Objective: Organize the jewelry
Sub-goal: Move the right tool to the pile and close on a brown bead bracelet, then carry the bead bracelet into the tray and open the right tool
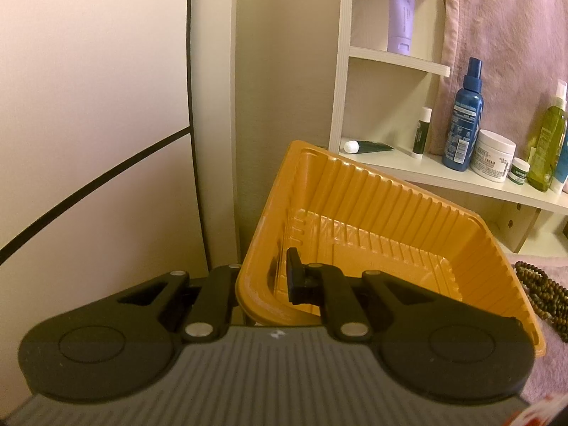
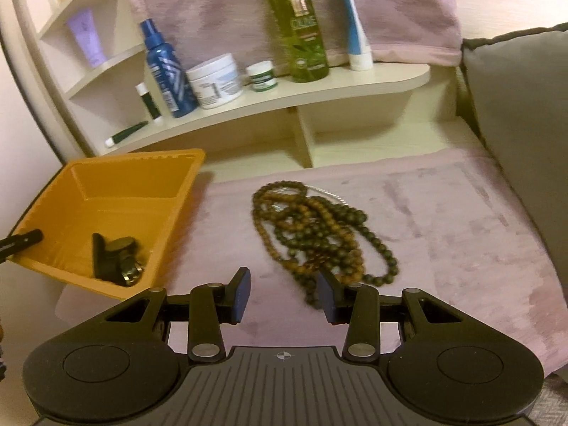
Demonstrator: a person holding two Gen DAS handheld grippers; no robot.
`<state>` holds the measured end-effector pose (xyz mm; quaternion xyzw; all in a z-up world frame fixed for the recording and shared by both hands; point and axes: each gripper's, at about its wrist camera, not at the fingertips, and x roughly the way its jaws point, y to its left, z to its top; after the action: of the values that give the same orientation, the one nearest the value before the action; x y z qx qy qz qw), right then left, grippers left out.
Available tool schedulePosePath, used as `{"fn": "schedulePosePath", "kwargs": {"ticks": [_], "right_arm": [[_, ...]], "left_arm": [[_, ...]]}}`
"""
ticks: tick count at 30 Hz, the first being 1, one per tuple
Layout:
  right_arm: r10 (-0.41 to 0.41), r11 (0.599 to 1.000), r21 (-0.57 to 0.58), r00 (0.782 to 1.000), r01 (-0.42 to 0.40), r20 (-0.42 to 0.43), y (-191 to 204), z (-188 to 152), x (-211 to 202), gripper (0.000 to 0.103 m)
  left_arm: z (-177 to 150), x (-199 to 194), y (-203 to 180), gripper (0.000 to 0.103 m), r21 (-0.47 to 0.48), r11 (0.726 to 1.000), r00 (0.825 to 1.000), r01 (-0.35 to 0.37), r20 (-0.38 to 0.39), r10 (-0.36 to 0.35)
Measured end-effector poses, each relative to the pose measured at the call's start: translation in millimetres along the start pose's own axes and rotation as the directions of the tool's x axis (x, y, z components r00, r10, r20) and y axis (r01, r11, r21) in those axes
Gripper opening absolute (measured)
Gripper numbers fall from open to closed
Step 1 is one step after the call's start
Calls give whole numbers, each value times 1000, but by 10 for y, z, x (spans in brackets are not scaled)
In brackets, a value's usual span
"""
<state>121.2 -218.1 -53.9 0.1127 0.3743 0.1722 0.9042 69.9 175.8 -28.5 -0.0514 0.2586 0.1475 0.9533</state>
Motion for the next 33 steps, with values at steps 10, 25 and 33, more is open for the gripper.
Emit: {"fn": "schedulePosePath", "kwargs": {"ticks": [10, 25, 33], "right_arm": [[-12, 999, -40, 1000, 13, 26, -55, 231, 247, 41], [-25, 1000, -3, 1000, 25, 10, -157, 616, 940, 27], [-25, 996, -83, 1000, 24, -7, -153, 638, 1092, 7]], "left_arm": [[12, 19, -13, 11, 17, 1000, 1000, 1, -3, -1], [8, 34, 0, 11, 15, 1000, 1000, -2, -10, 2], [4, 33, 3, 11, 12, 1000, 1000, -3, -11, 4]]}}
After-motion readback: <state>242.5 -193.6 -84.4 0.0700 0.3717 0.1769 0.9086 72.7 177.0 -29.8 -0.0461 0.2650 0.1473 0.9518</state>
